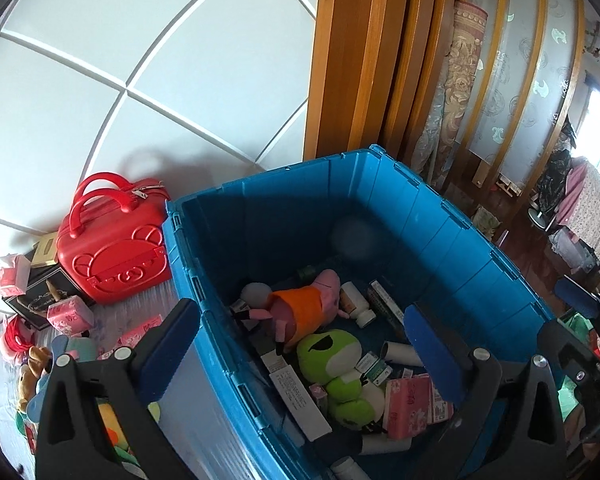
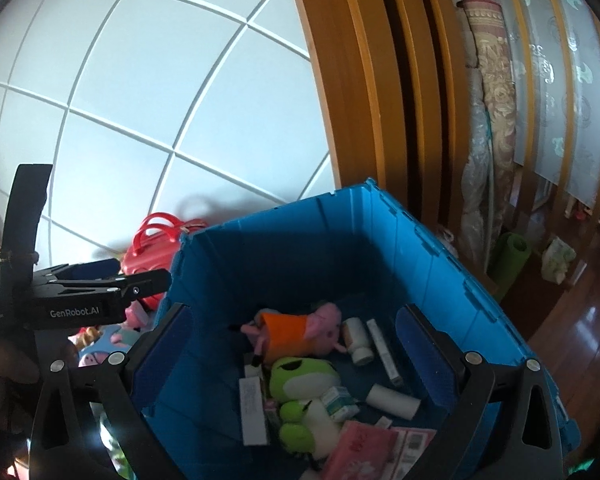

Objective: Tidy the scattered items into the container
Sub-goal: 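Move both tools away from the crate back over the pile, then lower the left tool onto the black tape roll while the right tool approaches the clear packing tape roll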

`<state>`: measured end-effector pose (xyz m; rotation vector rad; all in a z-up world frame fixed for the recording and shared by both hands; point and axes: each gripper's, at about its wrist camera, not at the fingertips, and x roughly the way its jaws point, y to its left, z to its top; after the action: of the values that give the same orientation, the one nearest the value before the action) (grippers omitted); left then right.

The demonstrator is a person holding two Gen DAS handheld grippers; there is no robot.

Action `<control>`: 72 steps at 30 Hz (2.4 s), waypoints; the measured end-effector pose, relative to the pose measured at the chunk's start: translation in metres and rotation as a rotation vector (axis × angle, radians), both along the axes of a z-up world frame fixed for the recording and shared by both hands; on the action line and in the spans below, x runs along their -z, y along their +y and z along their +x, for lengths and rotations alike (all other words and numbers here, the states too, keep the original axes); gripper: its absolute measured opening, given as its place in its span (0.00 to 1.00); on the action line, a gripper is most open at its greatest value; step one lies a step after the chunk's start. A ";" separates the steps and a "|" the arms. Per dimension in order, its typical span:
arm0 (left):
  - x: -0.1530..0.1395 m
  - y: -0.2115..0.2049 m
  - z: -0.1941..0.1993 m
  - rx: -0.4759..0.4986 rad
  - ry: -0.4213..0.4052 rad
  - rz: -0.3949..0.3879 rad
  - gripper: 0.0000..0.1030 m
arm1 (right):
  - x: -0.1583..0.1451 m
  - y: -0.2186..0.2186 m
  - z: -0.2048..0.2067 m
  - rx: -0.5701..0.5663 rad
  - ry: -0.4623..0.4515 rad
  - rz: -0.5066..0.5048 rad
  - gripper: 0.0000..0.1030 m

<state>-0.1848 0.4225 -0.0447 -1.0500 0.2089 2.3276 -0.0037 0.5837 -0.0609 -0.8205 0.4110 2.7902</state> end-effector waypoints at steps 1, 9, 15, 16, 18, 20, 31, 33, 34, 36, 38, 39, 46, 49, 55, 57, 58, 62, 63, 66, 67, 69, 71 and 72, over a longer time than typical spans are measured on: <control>0.002 -0.007 0.001 -0.012 -0.004 0.003 1.00 | -0.002 -0.004 0.001 -0.006 0.009 0.000 1.00; 0.014 -0.061 0.016 -0.068 -0.026 0.019 1.00 | -0.011 -0.043 -0.002 -0.065 0.026 0.008 1.00; 0.023 -0.105 0.028 -0.113 -0.043 0.025 1.00 | -0.014 -0.079 -0.002 -0.116 0.022 0.018 1.00; 0.025 -0.114 0.030 -0.122 -0.045 0.027 1.00 | -0.014 -0.085 -0.001 -0.124 0.023 0.020 1.00; 0.028 -0.131 0.034 -0.141 -0.049 0.031 1.00 | -0.015 -0.100 0.000 -0.146 0.024 0.024 1.00; 0.032 -0.148 0.038 -0.156 -0.050 0.031 1.00 | -0.015 -0.115 0.001 -0.171 0.026 0.028 1.00; 0.053 -0.250 0.058 -0.274 -0.075 0.024 1.00 | -0.014 -0.189 0.001 -0.269 0.029 0.041 1.00; 0.057 -0.269 0.061 -0.300 -0.081 0.024 1.00 | -0.013 -0.200 0.000 -0.282 0.028 0.043 1.00; 0.059 -0.279 0.063 -0.312 -0.083 0.024 1.00 | -0.012 -0.206 -0.001 -0.289 0.028 0.043 1.00; 0.063 -0.298 0.066 -0.335 -0.087 0.020 1.00 | -0.011 -0.218 -0.001 -0.304 0.027 0.043 1.00; 0.066 -0.317 0.070 -0.357 -0.087 0.012 1.00 | -0.009 -0.232 -0.001 -0.321 0.026 0.044 1.00; 0.068 -0.327 0.072 -0.372 -0.089 0.008 1.00 | -0.007 -0.239 -0.002 -0.331 0.024 0.044 1.00; 0.090 -0.392 0.085 -0.457 -0.125 -0.008 1.00 | 0.006 -0.280 -0.003 -0.375 0.007 0.046 1.00; 0.101 -0.415 0.091 -0.482 -0.145 -0.016 1.00 | 0.015 -0.295 -0.004 -0.390 -0.010 0.048 1.00; 0.117 -0.457 0.105 -0.531 -0.160 -0.040 1.00 | 0.031 -0.322 -0.007 -0.413 -0.044 0.057 1.00; 0.125 -0.469 0.110 -0.542 -0.166 -0.052 1.00 | 0.035 -0.330 -0.007 -0.426 -0.052 0.065 1.00; 0.130 -0.475 0.113 -0.546 -0.172 -0.054 1.00 | 0.037 -0.335 -0.007 -0.435 -0.056 0.072 1.00; 0.154 -0.497 0.123 -0.564 -0.216 -0.069 1.00 | 0.050 -0.352 -0.010 -0.467 -0.083 0.094 1.00; 0.161 -0.502 0.126 -0.568 -0.224 -0.073 1.00 | 0.054 -0.356 -0.011 -0.472 -0.092 0.094 1.00; 0.184 -0.517 0.133 -0.577 -0.267 -0.088 0.99 | 0.068 -0.366 -0.013 -0.487 -0.123 0.096 1.00; 0.192 -0.521 0.136 -0.578 -0.279 -0.094 0.99 | 0.073 -0.369 -0.014 -0.492 -0.134 0.098 1.00; 0.207 -0.527 0.140 -0.577 -0.301 -0.110 0.97 | 0.083 -0.377 -0.015 -0.502 -0.157 0.101 1.00; 0.222 -0.532 0.144 -0.576 -0.320 -0.119 0.95 | 0.091 -0.383 -0.016 -0.510 -0.178 0.101 1.00; 0.231 -0.533 0.145 -0.573 -0.330 -0.125 0.93 | 0.094 -0.386 -0.016 -0.513 -0.187 0.103 1.00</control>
<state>-0.0401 -0.1109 -0.2754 -1.7162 -0.0916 2.5972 -0.0197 0.1981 -0.1552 -1.3042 0.0205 3.1081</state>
